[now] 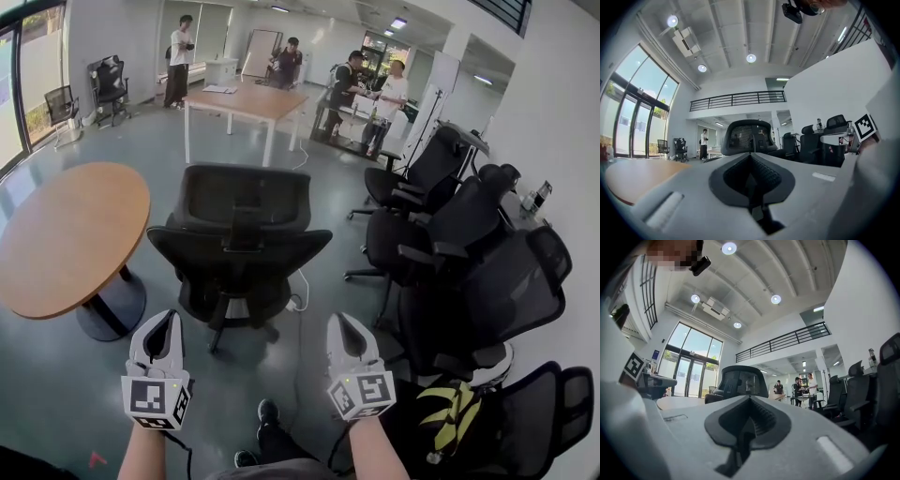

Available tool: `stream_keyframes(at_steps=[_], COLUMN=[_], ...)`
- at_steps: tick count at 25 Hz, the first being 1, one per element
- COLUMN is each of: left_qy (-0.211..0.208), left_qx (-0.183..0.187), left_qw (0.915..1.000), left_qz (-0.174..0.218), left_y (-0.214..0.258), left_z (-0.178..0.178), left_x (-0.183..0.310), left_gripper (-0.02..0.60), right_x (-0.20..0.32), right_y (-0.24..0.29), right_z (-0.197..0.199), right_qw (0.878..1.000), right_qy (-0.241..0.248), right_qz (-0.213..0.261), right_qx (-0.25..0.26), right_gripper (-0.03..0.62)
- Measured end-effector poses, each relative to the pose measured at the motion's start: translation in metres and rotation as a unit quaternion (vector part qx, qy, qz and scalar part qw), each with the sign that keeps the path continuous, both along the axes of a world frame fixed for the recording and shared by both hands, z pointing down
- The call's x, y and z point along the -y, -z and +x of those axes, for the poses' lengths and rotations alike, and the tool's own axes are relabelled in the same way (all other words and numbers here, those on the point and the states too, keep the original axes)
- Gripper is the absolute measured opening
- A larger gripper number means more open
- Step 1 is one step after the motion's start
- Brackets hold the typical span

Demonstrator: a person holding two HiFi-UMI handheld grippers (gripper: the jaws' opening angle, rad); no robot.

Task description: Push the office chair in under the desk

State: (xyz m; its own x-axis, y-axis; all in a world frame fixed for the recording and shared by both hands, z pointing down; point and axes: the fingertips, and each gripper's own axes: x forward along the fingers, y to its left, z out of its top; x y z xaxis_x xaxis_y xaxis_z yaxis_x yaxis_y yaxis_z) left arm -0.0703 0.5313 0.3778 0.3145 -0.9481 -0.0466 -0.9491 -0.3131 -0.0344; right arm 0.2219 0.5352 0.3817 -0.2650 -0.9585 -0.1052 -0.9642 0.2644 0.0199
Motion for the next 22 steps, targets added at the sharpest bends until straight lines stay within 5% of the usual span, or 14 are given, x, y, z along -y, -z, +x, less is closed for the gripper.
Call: stream_keyframes(at_steps=[10, 16, 22], left_qy=[0.017, 0.032, 0.037], left_qx=[0.027, 0.066, 0.122], left_qw=[0.9994, 0.9973, 0.9916], left_qz=[0.010, -0.002, -0.018], left_y=[0.000, -0.016, -0.034], left_z=[-0.001, 0.008, 0.006], left_x=[0.067, 0.116, 0.153], left_gripper=[0.018, 0.020, 0.133], right_x=[0.086, 0.143, 0.184], right_y=[-0.015, -0.034, -0.038], right_z=[0.012, 0.003, -0.002], right_qw=[1.000, 0.993, 0.980], right_qy=[0.011, 0.035, 0.075], right_qz=[-0.013, -0.036, -0.044], right_qx=[-0.015, -0.108, -0.179], right_gripper=[-0.006, -0.006, -0.005])
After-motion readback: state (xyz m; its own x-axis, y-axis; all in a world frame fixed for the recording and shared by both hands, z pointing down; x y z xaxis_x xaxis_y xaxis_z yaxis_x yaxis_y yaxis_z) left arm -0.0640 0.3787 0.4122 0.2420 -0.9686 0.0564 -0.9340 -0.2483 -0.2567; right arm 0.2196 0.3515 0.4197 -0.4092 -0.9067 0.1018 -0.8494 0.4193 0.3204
